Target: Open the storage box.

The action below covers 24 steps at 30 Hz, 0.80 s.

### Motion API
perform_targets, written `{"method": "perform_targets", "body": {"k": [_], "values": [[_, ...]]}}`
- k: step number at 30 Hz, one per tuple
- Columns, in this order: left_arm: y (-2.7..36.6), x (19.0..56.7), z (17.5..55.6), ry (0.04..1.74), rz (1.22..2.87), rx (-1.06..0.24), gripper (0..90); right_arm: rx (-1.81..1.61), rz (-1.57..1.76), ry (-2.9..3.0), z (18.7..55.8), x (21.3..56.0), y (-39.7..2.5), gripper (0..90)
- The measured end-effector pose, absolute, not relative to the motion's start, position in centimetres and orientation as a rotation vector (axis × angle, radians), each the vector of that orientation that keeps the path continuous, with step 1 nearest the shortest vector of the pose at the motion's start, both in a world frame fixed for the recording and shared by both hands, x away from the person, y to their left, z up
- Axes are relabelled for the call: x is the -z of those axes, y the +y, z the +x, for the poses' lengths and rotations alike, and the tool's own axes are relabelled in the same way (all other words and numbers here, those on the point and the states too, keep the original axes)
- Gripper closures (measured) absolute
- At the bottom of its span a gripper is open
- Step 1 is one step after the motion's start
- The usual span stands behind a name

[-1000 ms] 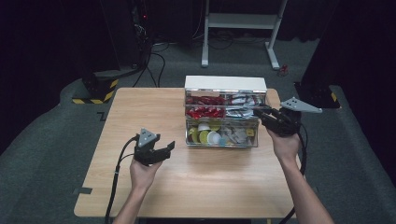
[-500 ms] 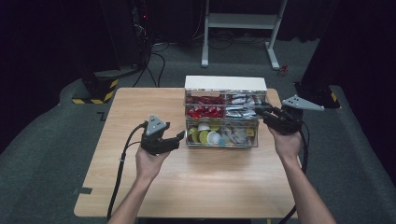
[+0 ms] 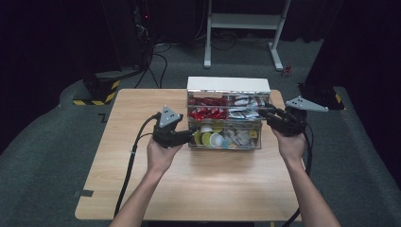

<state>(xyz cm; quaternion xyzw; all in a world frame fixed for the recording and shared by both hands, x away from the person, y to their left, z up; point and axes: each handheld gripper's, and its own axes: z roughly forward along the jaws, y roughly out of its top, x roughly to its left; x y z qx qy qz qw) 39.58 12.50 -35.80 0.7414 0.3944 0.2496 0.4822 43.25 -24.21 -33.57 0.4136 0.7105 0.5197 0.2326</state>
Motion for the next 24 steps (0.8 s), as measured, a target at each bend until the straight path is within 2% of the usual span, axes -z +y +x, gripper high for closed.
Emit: {"method": "perform_targets", "body": {"k": [12,18,24], "values": [[11.7,35.1,39.7,0.932,1.803,-0.625,38.6,-1.431,1.141,1.950,43.4,33.6,-24.3,66.3],[11.2,34.9,39.7,0.909,1.820,-0.633,45.9,-1.433,1.144,1.948,43.4,33.5,-24.3,66.3],[10.9,34.8,40.1,0.910,1.835,-0.625,47.7,-1.434,1.145,1.947,43.5,33.5,-24.3,66.3]]}}
